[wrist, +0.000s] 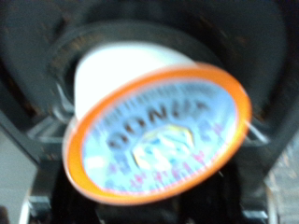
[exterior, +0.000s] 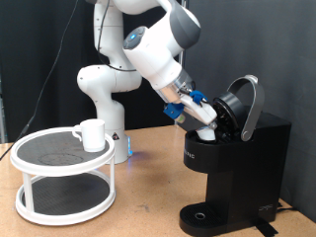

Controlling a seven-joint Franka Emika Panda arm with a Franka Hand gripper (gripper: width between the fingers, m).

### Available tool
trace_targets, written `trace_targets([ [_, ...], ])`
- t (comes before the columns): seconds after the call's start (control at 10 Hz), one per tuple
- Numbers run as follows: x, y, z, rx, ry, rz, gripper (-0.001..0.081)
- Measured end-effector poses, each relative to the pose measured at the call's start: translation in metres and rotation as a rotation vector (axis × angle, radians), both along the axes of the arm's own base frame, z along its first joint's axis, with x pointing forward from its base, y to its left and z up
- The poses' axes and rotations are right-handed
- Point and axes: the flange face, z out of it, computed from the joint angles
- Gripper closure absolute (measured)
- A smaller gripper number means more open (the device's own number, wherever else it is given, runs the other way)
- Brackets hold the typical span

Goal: Make a cup of coffee with the keurig machine

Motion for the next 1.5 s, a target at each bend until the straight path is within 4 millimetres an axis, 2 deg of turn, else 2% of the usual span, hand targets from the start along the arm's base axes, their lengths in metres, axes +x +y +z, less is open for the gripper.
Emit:
trace_targets([
  [0.2,-0.005,0.001,0.005,-0.024,0.016,0.02,0.0072],
  [0.7,-0.015,0.013,-0.02,-0.109,0.085,0.016,0.0072],
  [1.0,-0.016,0.013,-0.023,-0.072,0.006,0.016,0.0072],
  [1.2,-0.023,0.005,-0.018,-0.046,-0.018,0.032,0.0072],
  [1.5,-0.038,-0.022,-0.004,-0.022,-0.005,0.035,0.0072],
])
